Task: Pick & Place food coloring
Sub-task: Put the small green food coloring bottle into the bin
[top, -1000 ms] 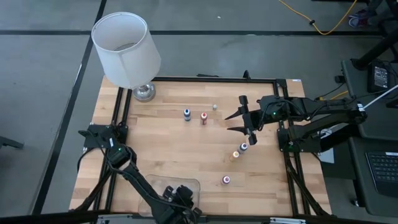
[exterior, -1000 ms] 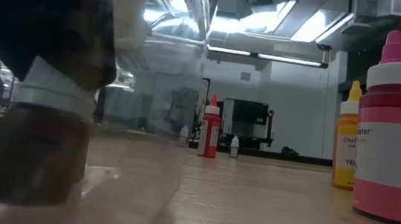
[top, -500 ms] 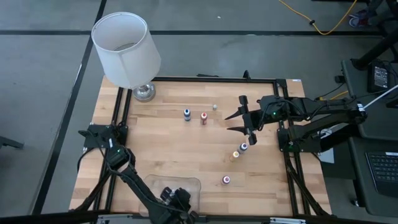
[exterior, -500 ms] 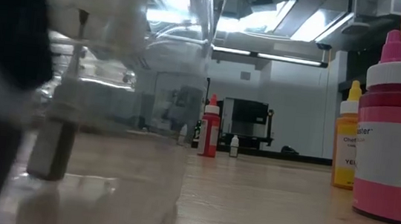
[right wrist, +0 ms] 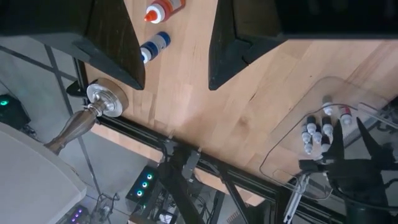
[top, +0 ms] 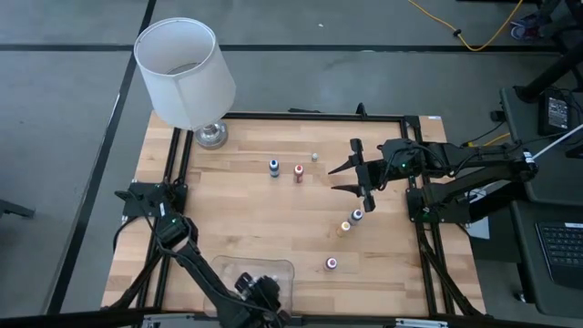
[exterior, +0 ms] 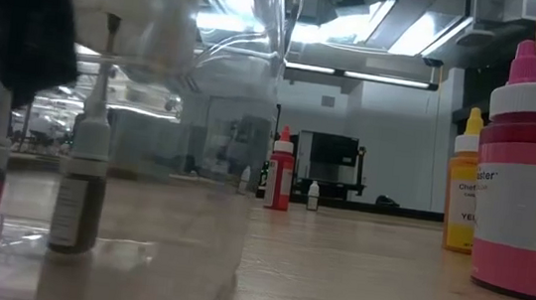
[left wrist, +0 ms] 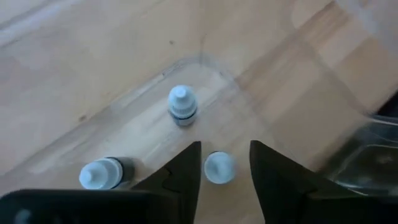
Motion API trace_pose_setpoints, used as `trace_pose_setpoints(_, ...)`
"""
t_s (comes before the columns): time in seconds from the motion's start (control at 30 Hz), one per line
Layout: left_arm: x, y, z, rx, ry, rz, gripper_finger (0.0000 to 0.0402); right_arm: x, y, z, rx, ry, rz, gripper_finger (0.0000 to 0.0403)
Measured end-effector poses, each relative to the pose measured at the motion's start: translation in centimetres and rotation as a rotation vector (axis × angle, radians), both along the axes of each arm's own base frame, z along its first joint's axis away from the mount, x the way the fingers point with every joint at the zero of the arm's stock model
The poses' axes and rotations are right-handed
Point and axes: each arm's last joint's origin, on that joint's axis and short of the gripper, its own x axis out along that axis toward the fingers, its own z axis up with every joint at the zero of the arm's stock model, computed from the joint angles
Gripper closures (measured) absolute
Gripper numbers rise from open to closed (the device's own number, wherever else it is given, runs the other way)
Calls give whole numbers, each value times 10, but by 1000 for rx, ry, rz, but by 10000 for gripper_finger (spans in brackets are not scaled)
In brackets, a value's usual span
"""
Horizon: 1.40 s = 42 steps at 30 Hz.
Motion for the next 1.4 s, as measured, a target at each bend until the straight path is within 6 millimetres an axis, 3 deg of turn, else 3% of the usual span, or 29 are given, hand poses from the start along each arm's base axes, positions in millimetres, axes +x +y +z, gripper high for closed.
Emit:
trace_pose_setpoints(0.17, -1, 1, 17, 37, 29, -41, 242, 0, 0, 0, 1, 0, -1, 226)
trace_pose_setpoints(0.4, -13, 10, 59, 138, 127, -71, 227, 0, 0, 0, 1, 0, -1, 226)
trace_pose_setpoints(0.53, -15, 13, 74, 161, 160, -198, 231, 0, 0, 0, 1, -2, -1, 226)
trace_pose_setpoints(0.7, -11, 24, 87, 136, 167, -206, 248, 0, 0, 0, -2, -4, 0, 226)
trace_pose_setpoints(0.83, -14, 35, 114, 185, 79, -217, 262, 0, -5, -1, -6, 6, -25, 226)
trace_pose_setpoints(1.1, -16, 89, 184, 348, -83, -229, 281, 1, -45, -8, 25, 76, -111, 226)
trace_pose_setpoints(1.4, -25, 151, 241, 492, -302, -4, 295, 22, -111, -53, 193, 284, -155, 226)
